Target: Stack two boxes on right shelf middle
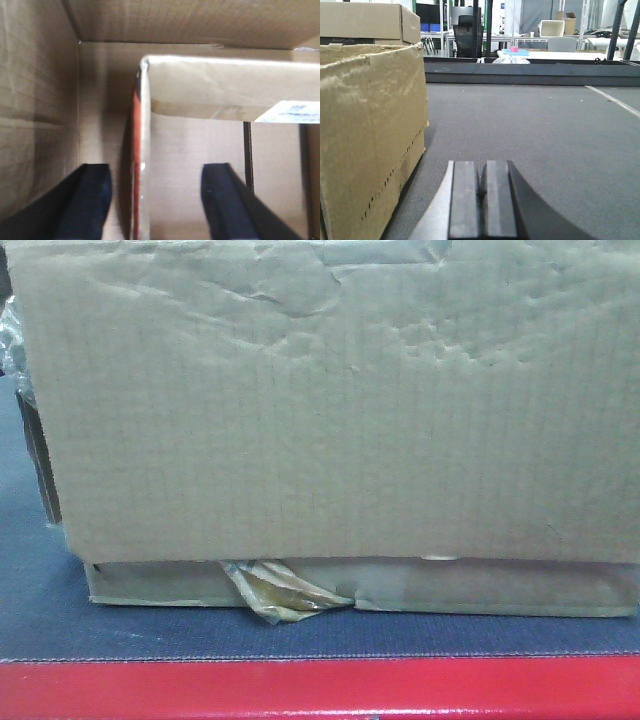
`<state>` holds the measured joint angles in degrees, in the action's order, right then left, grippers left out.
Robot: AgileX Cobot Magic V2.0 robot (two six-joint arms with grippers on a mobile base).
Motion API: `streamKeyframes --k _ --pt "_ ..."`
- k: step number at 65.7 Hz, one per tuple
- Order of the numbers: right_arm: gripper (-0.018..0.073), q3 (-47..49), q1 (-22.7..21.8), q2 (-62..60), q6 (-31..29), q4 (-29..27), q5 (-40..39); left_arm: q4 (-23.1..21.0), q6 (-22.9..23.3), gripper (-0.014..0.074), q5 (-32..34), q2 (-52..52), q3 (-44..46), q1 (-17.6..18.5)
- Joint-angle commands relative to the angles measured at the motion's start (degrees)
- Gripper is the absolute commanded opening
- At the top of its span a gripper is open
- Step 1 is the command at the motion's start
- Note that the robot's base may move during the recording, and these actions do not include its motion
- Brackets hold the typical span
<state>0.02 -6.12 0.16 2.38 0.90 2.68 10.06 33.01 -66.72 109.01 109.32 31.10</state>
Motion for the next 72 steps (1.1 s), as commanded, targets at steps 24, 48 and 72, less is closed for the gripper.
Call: streamKeyframes --k 24,48,72 --pt "-0.0162 0.0 0.1 -0.2 -0.1 -0.1 -1.1 2.3 -6.3 0.0337 -3.2 -10.0 5.9 -0.8" --pt "-0.0162 0.0 0.1 -0.2 -0.1 -0.1 -1.1 -0.9 -10.3 0.0337 -3.2 -10.5 -1.4 -8.5" --pt "-0.0162 0.0 0.1 -0.2 -0.1 -0.1 -1.1 -3.8 -10.5 0.0337 -3.2 -10.5 -10.4 -7.8"
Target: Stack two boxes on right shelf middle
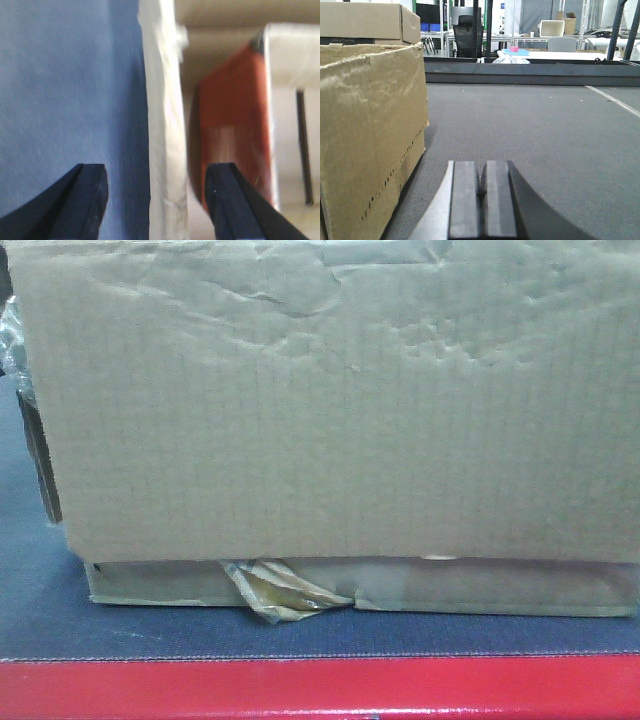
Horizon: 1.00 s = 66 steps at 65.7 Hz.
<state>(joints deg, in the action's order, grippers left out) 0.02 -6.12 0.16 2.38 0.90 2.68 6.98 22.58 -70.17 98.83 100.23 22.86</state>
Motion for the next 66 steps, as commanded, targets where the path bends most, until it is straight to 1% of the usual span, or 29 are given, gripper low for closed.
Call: streamKeyframes --k 1,15,22,25,29,37,41,46,51,59,66 --pt "-0.0162 0.0 0.1 -0.2 -0.1 -0.1 -1.1 -0.7 -0.1 0.0337 0.2 -0.3 -1.4 0.5" --pt "-0.0162 0.0 0.1 -0.2 -0.1 -0.1 -1.1 -0.8 -0.1 0.0337 0.2 -0.2 -4.8 0.5" --pt "-0.0162 0.0 0.1 -0.2 -0.1 -0.1 -3.6 -0.8 -0.1 0.0337 0.2 -0.2 -4.9 0.5" --pt "-0.0162 0.0 0.2 -0.2 0.9 -0.1 -5.2 -0.8 0.0 0.0337 0.2 -0.2 -4.9 0.5" --pt "-0.0162 1.7 0.2 -0.2 2.9 -0.1 -4.8 -1.0 0.0 0.0337 0.2 -0.2 -4.9 0.5" --pt "-0.0162 9.4 0.2 -0.1 3.9 -0.1 2.7 -1.8 0.0 0.0337 0.2 -0.2 -4.9 0.5" --pt "-0.0162 13.1 0.2 1.7 4.1 -0.1 5.6 -1.8 0.0 0.0337 0.2 -0.2 -4.9 0.5" --pt "-0.0162 17.2 0.2 5.3 6.2 -0.1 10.2 -1.8 0.0 0.0337 0.2 -0.2 -4.9 0.5" --pt "-0.0162 21.6 0.2 10.5 8.2 -0.1 17.7 -1.8 0.0 0.0337 0.2 -0.2 -4.9 0.5" --pt "-0.0162 28.8 0.2 20.5 8.2 -0.1 30.8 -1.8 0.0 0.0337 0.2 -0.2 -4.9 0.5" --pt "-0.0162 35.6 0.2 29.4 8.1 -0.1 39.0 -1.8 0.0 0.0337 0.2 -0.2 -4.9 0.5"
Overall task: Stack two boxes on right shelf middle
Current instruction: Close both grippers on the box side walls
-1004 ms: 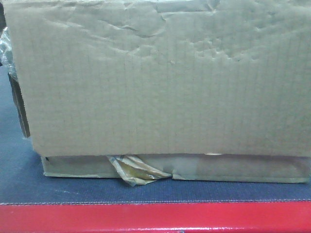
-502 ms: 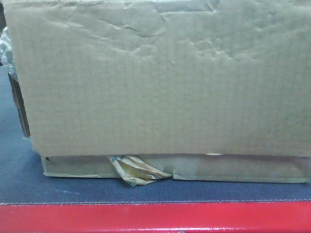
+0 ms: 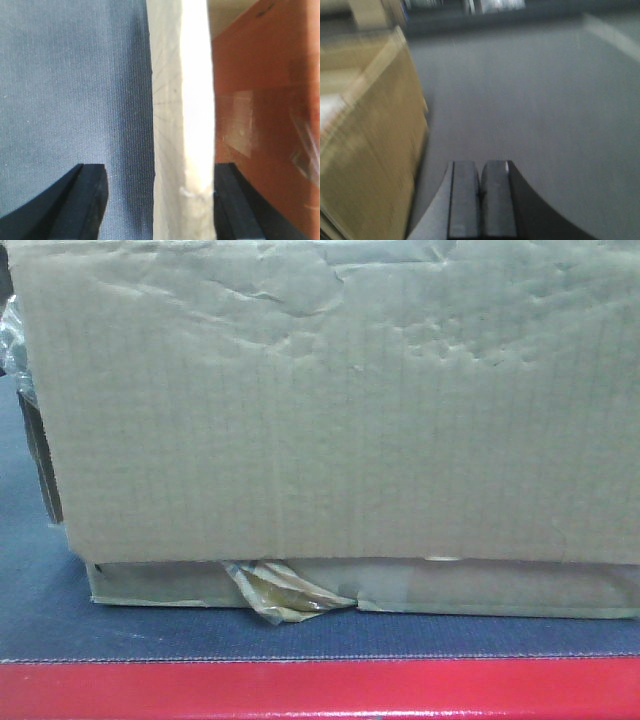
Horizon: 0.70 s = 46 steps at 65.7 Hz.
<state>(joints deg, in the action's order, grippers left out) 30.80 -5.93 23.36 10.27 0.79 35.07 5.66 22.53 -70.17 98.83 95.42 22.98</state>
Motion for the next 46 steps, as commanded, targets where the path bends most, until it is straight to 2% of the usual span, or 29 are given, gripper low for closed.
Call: streamKeyframes --k 1,13,20,34,46 --pt "-0.0162 5.7 0.0 7.4 0.2 0.0 7.6 -0.5 0.1 0.0337 0.2 -0.2 -0.1 0.4" --pt "-0.0162 14.0 0.0 20.4 0.1 0.0 14.8 -0.5 0.1 0.0337 0.2 -0.2 -0.1 0.4" --pt "-0.0162 16.5 0.0 25.0 0.1 0.0 13.9 -0.5 0.1 0.0337 0.2 -0.2 -0.1 0.4" --pt "-0.0162 17.0 0.0 31.8 0.1 0.0 5.8 -0.5 0.1 0.0337 0.2 -0.2 -0.1 0.4" --pt "-0.0151 25.6 0.0 39.2 0.3 0.1 12.3 -0.5 0.1 0.0337 0.2 -0.2 -0.1 0.4"
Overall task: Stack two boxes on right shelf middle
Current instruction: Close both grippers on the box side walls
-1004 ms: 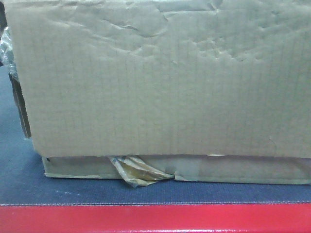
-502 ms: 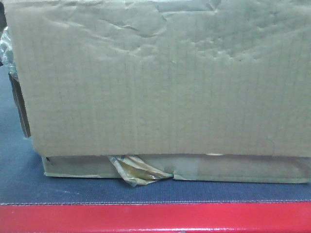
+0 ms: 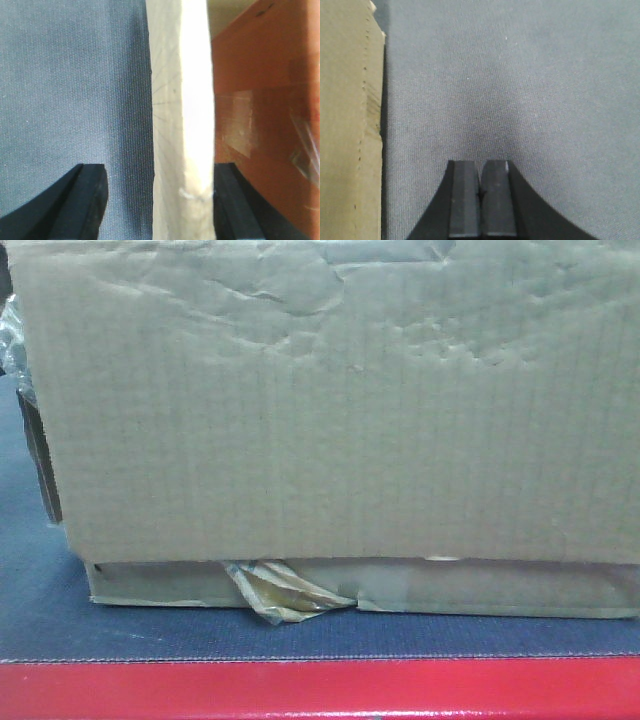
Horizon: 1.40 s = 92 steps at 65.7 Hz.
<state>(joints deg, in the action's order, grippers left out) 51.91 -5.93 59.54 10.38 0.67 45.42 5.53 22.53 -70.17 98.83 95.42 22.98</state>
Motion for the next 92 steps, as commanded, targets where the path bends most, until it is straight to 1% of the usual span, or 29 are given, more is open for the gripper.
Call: streamKeyframes --k 1,6,13,18,22,26,27,36,41,43,46,49,56,60,61,67,83,92 --pt "-0.0151 5.5 0.0 3.6 0.2 0.4 2.4 -0.4 0.1 0.0337 0.2 -0.2 -0.1 0.4" --pt "-0.0151 11.3 0.4 6.4 0.2 0.6 4.5 -0.4 0.1 0.0337 0.2 -0.2 -0.1 0.4" --pt "-0.0151 19.7 3.6 10.3 2.3 2.1 8.3 -0.5 0.1 0.0337 0.2 -0.2 -0.1 0.4" --pt "-0.0151 23.9 7.4 12.3 6.9 6.8 10.5 -0.5 0.1 0.0337 0.2 -0.2 -0.1 0.4" --pt "-0.0151 26.8 11.3 13.6 11.0 12.3 12.1 -0.5 0.1 0.0337 0.2 -0.2 -0.1 0.4" --pt "-0.0151 29.4 14.3 15.0 13.9 15.4 14.0 -0.5 0.1 0.0337 0.2 -0.2 -0.1 0.4" --pt "-0.0151 30.0 15.4 15.3 14.0 15.6 14.6 -0.5 0.1 0.0337 0.2 -0.2 -0.1 0.4" --pt "-0.0151 34.9 20.7 19.2 14.0 15.2 20.1 -0.5 0.1 0.0337 0.2 -0.2 -0.1 0.4" --pt "-0.0141 36.6 22.8 21.5 14.0 15.2 21.1 -0.5 0.1 0.0337 0.2 -0.2 -0.1 0.4" --pt "-0.0118 36.9 22.9 22.1 14.0 15.2 21.2 -0.5 0.1 0.0337 0.2 -0.2 -0.1 0.4" --pt "-0.0061 37.2 23.1 22.8 14.0 15.1 21.6 -0.5 0.1 0.0337 0.2 -0.2 -0.1 0.4" --pt "0.0025 37.4 23.1 23.6 14.0 14.1 22.5 -0.5 0.1 0.0337 0.2 -0.2 -0.1 0.4" --pt "0.0258 37.6 23.1 24.9 14.0 12.4 23.7 -0.5 0.1 0.0337 0.2 -0.2 -0.1 0.4" --pt "0.035 37.6 23.1 25.5 14.0 11.9 23.8 -0.5 0.1 0.0337 0.2 -0.2 -0.1 0.4" --pt "0.0359 37.6 23.1 25.5 14.0 11.8 24.0 -0.5 0.1 0.0337 0.2 -0.2 -0.1 0.4" --pt "0.0357 37.6 23.1 26.1 14.0 11.4 24.4 -0.5 0.1 0.0337 0.2 -0.2 -0.1 0.4" --pt "0.0284 37.5 23.1 30.0 14.0 9.8 24.5 -0.5 0.1 0.0337 0.2 -0.2 -0.1 0.4" --pt "0.0276 37.0 23.1 31.3 13.9 8.9 24.5 -0.5 0.1 0.0337 0.2 -0.2 -0.1 0.4"
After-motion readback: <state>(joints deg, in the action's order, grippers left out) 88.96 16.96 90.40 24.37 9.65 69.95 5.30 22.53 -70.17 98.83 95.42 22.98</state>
